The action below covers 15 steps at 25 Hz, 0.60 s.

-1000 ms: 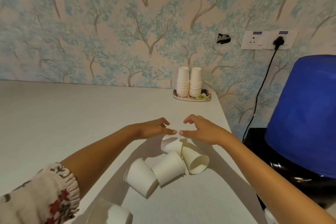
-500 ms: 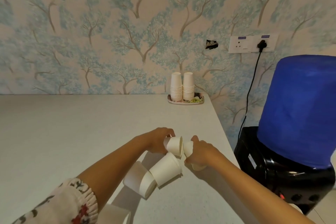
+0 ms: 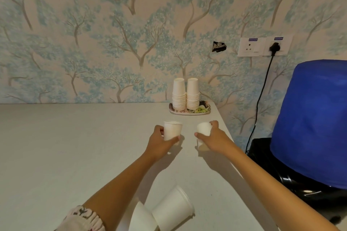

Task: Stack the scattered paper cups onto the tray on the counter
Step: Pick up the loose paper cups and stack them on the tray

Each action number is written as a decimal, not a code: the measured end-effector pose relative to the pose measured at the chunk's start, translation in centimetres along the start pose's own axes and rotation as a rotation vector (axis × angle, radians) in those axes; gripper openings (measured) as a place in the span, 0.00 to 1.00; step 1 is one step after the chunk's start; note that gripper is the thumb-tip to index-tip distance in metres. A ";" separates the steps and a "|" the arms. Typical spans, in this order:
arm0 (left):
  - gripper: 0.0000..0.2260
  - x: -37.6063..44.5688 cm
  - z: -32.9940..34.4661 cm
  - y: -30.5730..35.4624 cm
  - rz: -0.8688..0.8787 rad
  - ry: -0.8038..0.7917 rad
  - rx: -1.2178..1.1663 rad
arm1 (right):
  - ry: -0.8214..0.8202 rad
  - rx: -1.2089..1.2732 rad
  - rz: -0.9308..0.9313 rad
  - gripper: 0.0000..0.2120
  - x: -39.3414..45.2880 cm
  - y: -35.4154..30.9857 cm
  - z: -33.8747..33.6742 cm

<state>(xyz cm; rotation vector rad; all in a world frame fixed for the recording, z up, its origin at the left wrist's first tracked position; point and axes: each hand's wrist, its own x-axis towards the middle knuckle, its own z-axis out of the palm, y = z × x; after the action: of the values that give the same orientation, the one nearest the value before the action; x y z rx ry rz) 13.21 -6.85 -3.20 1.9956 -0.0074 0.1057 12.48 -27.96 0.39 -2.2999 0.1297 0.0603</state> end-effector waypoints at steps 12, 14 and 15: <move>0.27 9.4 2.5 -4.8 0.081 0.021 -0.403 | 0.398 0.224 -0.394 0.32 14.0 -3.7 -0.4; 0.27 9.7 2.8 -5.4 0.123 -0.008 -0.384 | 0.472 0.193 -0.456 0.33 16.3 -4.7 -1.8; 0.27 9.6 3.0 -5.5 0.135 -0.027 -0.389 | 0.500 0.196 -0.480 0.33 17.4 -5.2 -2.5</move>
<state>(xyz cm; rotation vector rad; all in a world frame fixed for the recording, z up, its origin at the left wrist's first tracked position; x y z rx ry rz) 23.29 -6.83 -8.71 1.6061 -0.1686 0.1524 30.32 -27.63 4.41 -2.0480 -0.1589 -0.7407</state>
